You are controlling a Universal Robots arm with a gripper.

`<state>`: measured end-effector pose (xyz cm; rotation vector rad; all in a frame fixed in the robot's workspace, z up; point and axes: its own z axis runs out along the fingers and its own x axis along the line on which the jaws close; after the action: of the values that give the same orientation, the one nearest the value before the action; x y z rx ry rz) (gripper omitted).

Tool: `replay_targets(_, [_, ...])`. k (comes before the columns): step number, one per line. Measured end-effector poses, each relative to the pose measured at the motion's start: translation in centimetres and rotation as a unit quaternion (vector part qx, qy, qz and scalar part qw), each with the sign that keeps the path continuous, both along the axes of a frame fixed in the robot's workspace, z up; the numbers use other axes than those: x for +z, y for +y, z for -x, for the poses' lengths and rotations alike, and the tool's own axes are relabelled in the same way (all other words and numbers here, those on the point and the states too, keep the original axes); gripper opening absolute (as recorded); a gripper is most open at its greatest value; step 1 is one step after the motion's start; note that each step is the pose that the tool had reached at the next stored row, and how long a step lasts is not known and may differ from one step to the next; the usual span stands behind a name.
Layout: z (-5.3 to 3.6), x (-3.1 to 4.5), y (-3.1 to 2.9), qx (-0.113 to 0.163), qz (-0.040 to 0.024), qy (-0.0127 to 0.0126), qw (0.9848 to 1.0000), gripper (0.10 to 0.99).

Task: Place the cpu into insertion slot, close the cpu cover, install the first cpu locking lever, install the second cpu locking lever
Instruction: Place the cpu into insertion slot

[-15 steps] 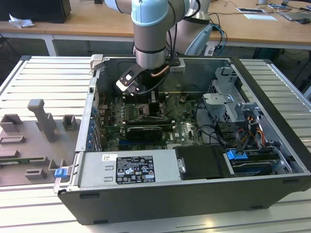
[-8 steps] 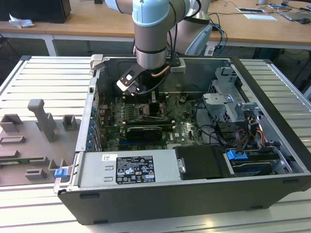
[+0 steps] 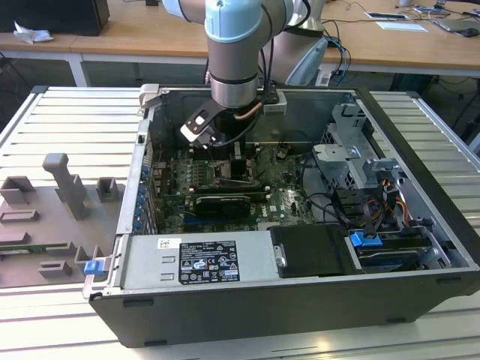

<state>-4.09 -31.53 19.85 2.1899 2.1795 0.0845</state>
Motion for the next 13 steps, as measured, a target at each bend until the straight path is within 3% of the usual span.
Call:
replay_targets(11, [-0.02,-0.28,0.02,0.0,0.0,-0.0003,1.0,0.541])
replay_targets(13, [-0.04,-0.31,0.03,0.0,-0.0002,-0.0005,1.0,0.612])
